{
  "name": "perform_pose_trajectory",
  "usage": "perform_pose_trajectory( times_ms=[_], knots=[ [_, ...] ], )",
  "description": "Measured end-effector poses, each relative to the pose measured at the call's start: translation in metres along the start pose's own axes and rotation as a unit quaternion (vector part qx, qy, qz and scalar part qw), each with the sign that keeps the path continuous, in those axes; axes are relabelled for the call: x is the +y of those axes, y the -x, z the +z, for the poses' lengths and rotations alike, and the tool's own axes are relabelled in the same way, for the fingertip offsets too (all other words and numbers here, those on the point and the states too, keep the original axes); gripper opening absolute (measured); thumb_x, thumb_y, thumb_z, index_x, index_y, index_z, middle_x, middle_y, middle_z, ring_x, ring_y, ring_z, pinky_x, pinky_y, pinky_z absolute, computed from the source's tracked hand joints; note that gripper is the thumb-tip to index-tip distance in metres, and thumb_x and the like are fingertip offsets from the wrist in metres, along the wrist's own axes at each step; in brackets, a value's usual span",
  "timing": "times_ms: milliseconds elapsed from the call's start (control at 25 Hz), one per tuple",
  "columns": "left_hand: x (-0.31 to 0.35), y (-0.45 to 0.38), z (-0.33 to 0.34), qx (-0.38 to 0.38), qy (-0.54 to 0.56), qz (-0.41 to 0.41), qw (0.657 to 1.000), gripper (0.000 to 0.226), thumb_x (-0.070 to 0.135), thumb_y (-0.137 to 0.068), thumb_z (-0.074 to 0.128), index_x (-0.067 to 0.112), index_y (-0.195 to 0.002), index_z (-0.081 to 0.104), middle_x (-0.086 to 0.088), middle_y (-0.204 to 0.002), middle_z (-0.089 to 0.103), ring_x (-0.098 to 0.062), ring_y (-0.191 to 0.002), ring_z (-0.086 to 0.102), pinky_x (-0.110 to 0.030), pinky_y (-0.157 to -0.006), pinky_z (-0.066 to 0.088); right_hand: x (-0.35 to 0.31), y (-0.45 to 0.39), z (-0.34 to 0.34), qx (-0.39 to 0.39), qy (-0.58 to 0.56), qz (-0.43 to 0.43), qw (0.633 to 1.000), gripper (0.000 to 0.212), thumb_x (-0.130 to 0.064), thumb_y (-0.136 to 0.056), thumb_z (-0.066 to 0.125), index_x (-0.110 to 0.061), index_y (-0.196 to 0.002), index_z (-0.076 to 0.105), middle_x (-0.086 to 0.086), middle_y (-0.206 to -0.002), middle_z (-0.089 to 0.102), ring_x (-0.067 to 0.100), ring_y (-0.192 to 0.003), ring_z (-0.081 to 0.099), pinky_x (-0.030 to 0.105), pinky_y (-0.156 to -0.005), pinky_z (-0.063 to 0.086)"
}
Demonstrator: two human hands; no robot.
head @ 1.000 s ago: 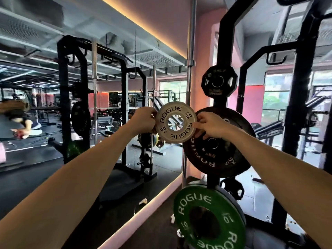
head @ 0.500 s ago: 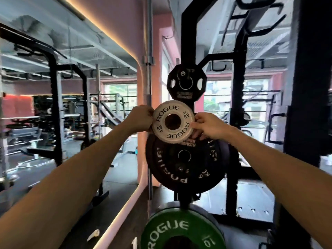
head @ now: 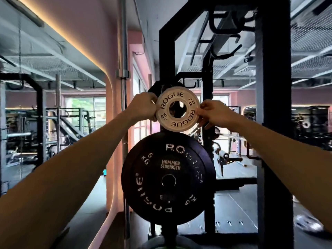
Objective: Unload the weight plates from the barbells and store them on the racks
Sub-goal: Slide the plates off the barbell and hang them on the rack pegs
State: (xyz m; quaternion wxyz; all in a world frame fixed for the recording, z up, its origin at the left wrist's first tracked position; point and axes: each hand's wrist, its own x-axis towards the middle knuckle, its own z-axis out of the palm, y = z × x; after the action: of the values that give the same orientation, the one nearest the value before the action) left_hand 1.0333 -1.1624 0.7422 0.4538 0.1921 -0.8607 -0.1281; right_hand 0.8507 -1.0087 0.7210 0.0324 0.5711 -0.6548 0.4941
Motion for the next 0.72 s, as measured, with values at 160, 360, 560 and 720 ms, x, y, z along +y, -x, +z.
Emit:
perform_pose_trajectory(
  times_ms=[160,360,560,720],
  knots=[
    [0.009,-0.026,-0.018,0.039,-0.02,0.019,0.999,0.014,0.005,-0.086,0.058,0.006,-0.097,0.066,-0.014,-0.085,0.072,-0.026,-0.074,0.071,-0.041,-0.071,0.06,-0.021,-0.02,-0.014,0.011,0.005,-0.023,1.0,0.016,-0.018,-0.099,0.05,-0.012,-0.085,0.055,0.019,-0.087,0.068,0.027,-0.068,0.066,0.034,-0.058,0.053],
    [0.009,-0.044,-0.029,0.056,-0.001,0.008,0.998,0.011,0.001,-0.09,0.054,0.007,-0.095,0.062,-0.013,-0.078,0.069,-0.024,-0.061,0.071,-0.026,-0.049,0.058,-0.032,-0.046,-0.017,0.016,0.015,-0.042,0.999,0.018,-0.021,-0.1,0.049,-0.005,-0.097,0.056,0.019,-0.082,0.069,0.03,-0.069,0.068,0.033,-0.053,0.053],
    [-0.007,-0.06,-0.019,0.071,-0.004,0.002,0.997,0.011,0.005,-0.091,0.054,0.004,-0.099,0.061,-0.012,-0.082,0.067,-0.021,-0.061,0.069,-0.022,-0.047,0.055,-0.027,-0.068,-0.006,0.017,0.021,-0.027,0.999,0.022,-0.025,-0.101,0.046,-0.006,-0.093,0.055,0.019,-0.082,0.069,0.028,-0.064,0.067,0.029,-0.046,0.049],
    [-0.03,-0.082,-0.009,0.093,-0.054,0.017,0.994,0.018,0.017,-0.092,0.057,0.004,-0.103,0.064,-0.012,-0.088,0.07,-0.026,-0.073,0.07,-0.032,-0.066,0.059,-0.01,-0.092,0.011,0.014,0.021,-0.008,1.0,0.022,-0.027,-0.102,0.044,-0.007,-0.102,0.053,0.02,-0.087,0.068,0.032,-0.064,0.068,0.031,-0.044,0.049]
  ],
)
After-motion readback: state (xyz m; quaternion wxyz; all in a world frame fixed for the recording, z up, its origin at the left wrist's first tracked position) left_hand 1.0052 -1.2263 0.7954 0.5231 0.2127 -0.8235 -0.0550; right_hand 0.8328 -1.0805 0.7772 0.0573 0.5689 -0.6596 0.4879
